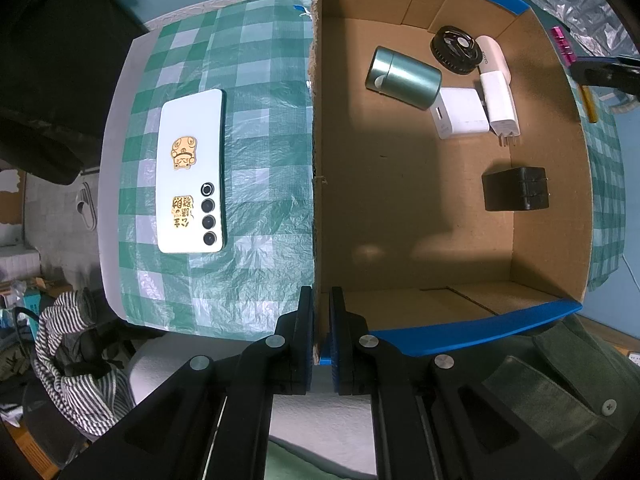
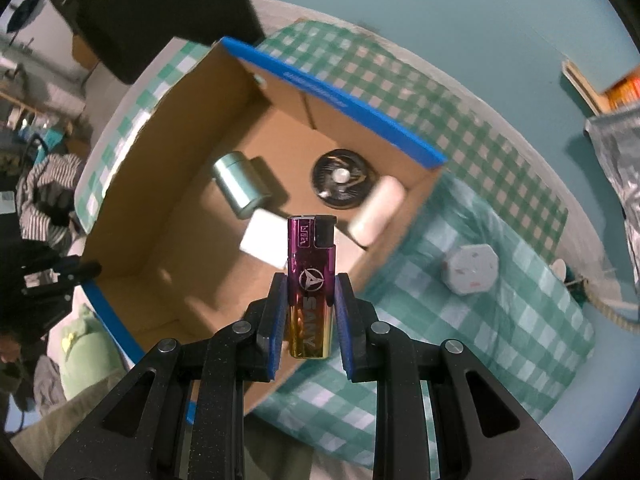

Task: Organize rigid objects
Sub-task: 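Carry the lighter into the box and open the right gripper, then move the right gripper back over the white octagonal PASA device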

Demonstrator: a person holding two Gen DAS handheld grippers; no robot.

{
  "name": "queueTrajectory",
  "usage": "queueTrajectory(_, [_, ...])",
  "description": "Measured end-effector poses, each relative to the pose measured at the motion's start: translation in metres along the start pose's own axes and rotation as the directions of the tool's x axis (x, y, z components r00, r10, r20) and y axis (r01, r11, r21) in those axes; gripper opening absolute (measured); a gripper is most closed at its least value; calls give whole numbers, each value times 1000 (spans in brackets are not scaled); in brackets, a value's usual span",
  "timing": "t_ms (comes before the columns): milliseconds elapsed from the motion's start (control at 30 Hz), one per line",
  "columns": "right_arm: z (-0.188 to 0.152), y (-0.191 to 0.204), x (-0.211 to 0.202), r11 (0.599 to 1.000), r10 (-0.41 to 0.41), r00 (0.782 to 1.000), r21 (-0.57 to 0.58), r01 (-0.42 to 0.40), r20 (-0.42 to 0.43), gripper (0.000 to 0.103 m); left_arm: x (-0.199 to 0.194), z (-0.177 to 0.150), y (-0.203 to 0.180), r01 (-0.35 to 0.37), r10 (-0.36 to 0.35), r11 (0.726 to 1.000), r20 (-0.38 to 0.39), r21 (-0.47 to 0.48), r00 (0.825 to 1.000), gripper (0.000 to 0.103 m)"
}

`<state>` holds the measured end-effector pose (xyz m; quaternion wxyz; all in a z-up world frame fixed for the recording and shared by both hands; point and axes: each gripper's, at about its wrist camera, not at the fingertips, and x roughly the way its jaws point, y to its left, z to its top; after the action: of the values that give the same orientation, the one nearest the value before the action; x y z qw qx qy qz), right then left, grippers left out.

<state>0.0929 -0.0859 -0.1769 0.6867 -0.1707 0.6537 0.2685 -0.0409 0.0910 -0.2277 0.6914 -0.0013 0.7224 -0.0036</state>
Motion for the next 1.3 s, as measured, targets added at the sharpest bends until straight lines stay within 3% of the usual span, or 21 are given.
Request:
queueTrajectory(333, [6,23,32,998,-19,997,-57,15,-71,22,0,0,0,2,-2,1000,0,-1,1000,7])
queueTrajectory(800, [1,27,43,997,-39,994,-69,33,-99,23,1,-2,1,4,-4,1000,-1,0,1000,7])
queueTrajectory(1233, [-2,14,18,998,-51,998,-45,49,-44,54,1,-3,0,1,-1,1000,-3,2,1000,7])
queueTrajectory(1300, [-2,10,13,998,-53,998,-35,52,-35,55,1,-3,-1,1,-1,1000,-3,2,1000,7])
